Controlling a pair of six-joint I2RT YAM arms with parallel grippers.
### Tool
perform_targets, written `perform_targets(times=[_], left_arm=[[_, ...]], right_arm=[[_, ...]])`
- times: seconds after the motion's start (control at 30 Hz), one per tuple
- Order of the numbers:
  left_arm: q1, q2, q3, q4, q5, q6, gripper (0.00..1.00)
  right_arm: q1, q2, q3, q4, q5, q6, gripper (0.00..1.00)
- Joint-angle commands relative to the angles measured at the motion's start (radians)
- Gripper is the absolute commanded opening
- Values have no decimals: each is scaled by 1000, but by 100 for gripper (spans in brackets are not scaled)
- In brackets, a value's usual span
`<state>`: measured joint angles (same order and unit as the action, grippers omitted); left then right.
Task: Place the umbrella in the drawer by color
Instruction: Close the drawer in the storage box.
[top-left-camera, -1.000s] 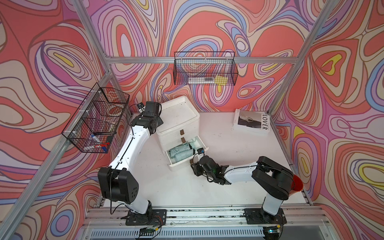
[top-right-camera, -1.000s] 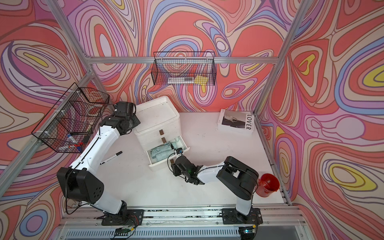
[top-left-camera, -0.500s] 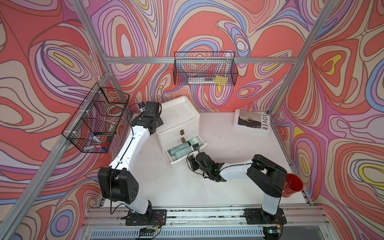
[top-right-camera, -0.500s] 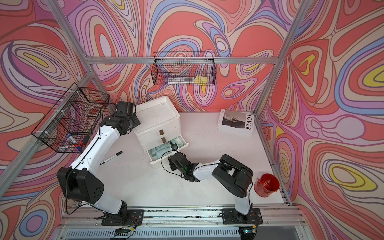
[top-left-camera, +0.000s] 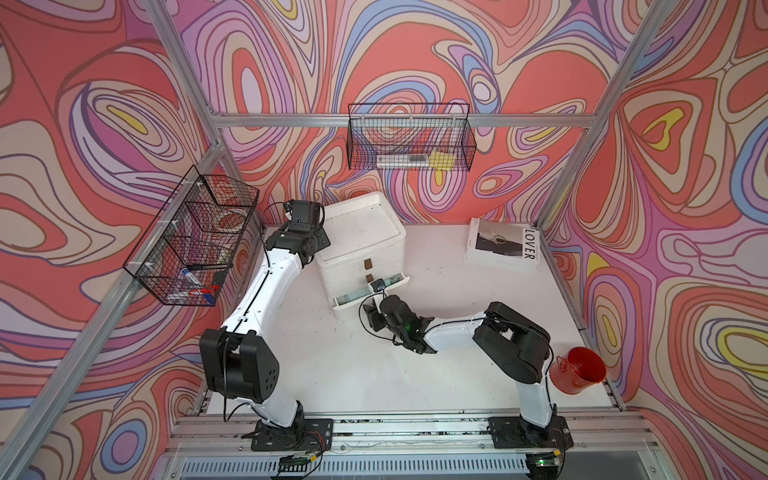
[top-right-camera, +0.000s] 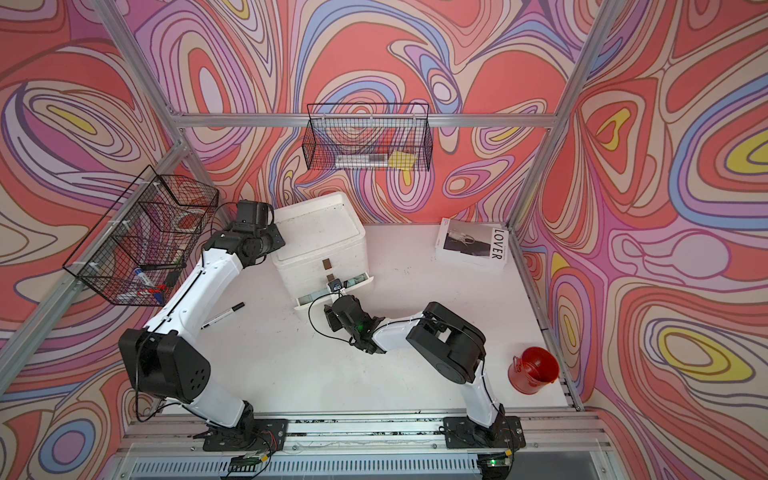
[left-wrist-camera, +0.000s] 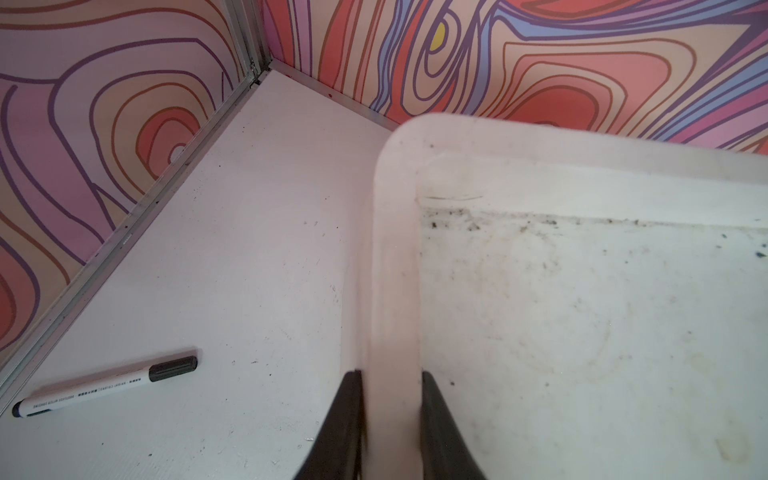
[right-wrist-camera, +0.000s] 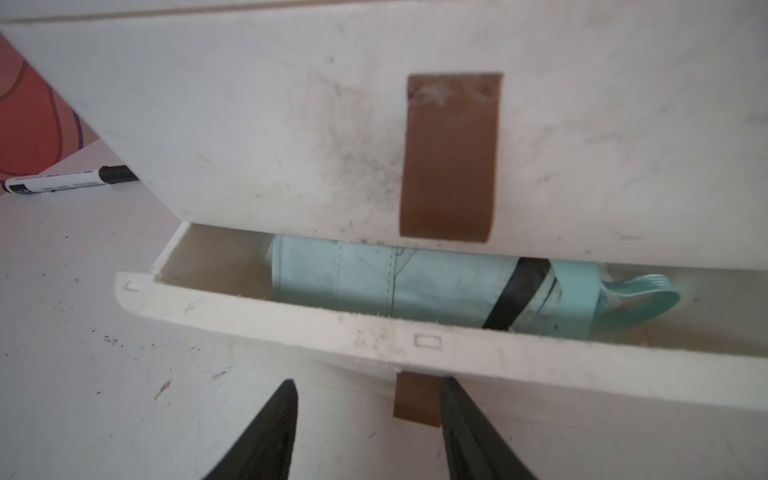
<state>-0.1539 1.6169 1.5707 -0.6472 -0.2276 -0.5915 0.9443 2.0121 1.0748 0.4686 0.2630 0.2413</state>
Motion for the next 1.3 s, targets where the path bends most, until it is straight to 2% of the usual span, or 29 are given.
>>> perform_targets(times=[0.0,0.23,0.43,0.63,0.8,0.93,1.1,1.27], left_arm=[[-43,70,-43,-83,238,-50,0],[-35,75,-47,-77,275,-62,0],[-35,67,-52,-61,307,-30,0],[-36,78,-54,-36,414,-19,0],[-38,91,-41,-28,557,-34,0],[-41,84,-43,-23,574,-34,0],[-41,90,-38,-32,581,-43,0],[-42,93,-39,-32,582,-42,0]], right_arm=[[-5,-86,-53,-36,-51,116,58],[-4,-235,-249,-11,-102,280,54],[-5,-142,-245,136,-79,244,50],[-38,51,-96,320,-78,167,45],[-47,246,133,311,-68,109,47],[-47,307,198,336,3,117,50],[-47,283,137,367,24,142,53],[-46,129,-63,372,25,184,55]])
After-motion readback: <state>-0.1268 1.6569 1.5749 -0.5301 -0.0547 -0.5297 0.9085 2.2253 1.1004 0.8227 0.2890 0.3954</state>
